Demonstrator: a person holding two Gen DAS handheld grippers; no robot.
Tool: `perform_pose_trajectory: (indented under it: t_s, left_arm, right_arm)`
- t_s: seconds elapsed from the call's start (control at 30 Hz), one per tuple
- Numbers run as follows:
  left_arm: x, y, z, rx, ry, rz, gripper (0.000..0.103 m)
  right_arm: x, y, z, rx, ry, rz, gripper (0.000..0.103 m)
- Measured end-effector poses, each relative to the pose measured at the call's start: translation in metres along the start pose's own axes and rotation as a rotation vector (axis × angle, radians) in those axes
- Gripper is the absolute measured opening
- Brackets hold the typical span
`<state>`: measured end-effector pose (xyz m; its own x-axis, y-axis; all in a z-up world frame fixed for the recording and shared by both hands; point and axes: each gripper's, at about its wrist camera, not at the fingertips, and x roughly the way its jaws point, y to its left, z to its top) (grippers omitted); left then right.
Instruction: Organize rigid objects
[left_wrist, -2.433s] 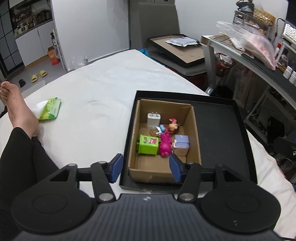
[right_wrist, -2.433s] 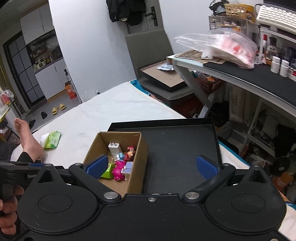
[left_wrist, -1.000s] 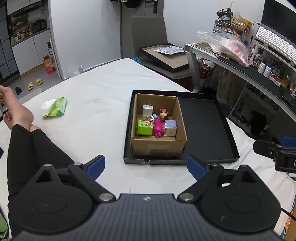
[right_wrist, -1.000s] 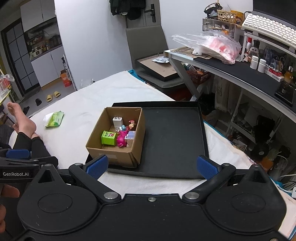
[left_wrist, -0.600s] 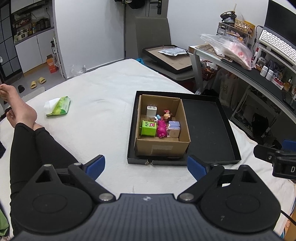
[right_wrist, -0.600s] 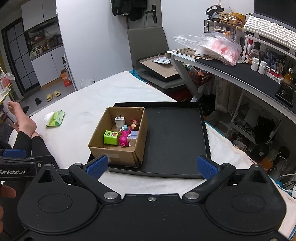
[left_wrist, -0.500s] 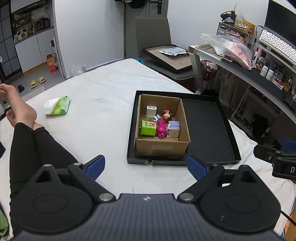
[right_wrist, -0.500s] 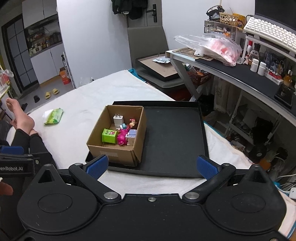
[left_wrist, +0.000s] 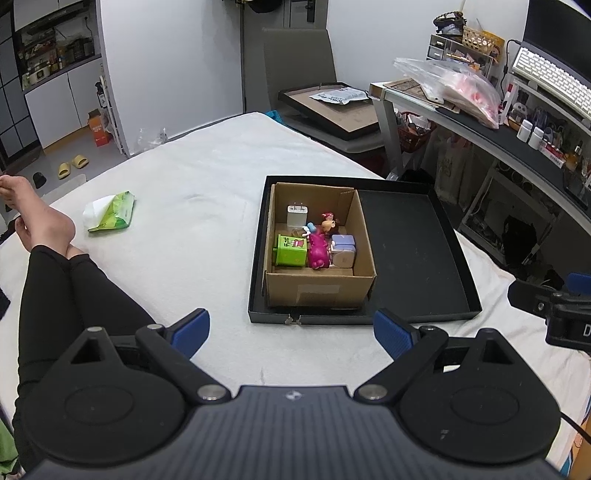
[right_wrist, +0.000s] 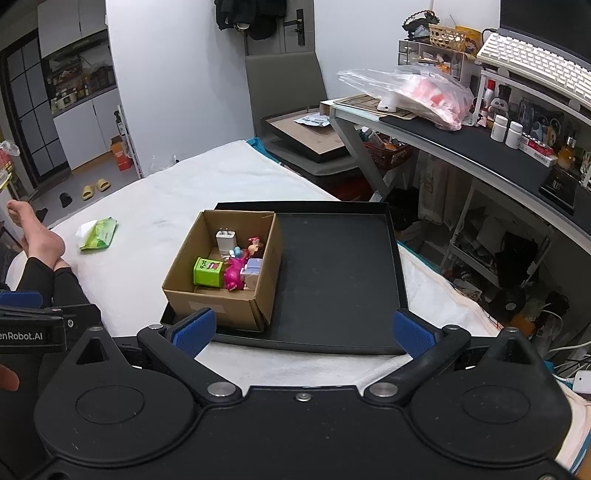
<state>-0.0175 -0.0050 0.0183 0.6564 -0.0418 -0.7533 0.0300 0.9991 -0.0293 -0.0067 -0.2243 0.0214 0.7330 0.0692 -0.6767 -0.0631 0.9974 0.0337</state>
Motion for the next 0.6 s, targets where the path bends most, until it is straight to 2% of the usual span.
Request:
perform_pose_trajectory:
  t_s: [0.6]
  left_arm:
    - [0.0029,-0.0004,0.0007,0.001,0.007,-0.012,0.095]
  right_arm:
    - [0.0014,-0.0002,-0.0018,-0.004,0.001,0.001,0.103]
